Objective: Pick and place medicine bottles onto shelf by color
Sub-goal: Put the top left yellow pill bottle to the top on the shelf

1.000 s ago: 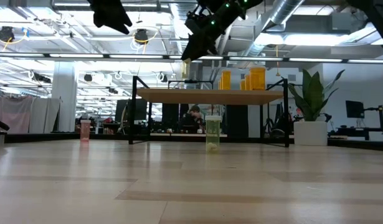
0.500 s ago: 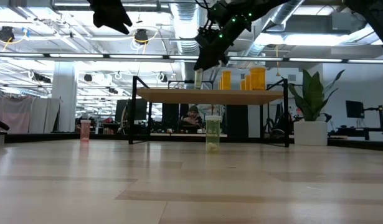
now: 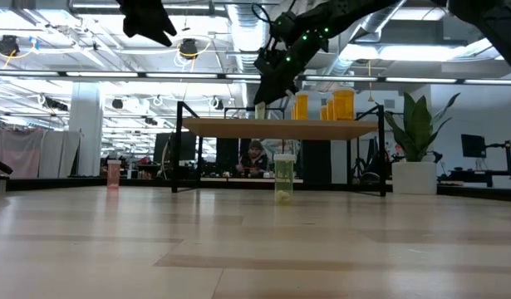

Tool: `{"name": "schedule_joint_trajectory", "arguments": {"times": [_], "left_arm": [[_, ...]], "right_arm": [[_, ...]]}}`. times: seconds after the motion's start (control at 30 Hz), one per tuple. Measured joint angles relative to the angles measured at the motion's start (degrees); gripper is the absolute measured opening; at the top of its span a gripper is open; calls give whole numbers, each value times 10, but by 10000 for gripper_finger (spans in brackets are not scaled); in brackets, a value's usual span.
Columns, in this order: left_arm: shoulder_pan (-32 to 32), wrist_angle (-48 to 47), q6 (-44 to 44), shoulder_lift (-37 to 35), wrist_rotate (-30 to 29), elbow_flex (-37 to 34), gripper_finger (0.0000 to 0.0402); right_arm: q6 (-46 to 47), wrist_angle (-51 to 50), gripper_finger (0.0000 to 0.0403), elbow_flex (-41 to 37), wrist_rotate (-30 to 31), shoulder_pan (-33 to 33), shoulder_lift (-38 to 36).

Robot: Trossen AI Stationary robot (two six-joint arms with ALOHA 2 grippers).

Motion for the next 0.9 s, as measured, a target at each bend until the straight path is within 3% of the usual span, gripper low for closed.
{"name": "schedule_joint_trajectory", "arguments": {"times": [0.9], "left_arm": [[0, 0, -4, 0, -1, 0, 219]], "right_arm": [[-2, -33, 129, 0, 5, 2, 2]]}}
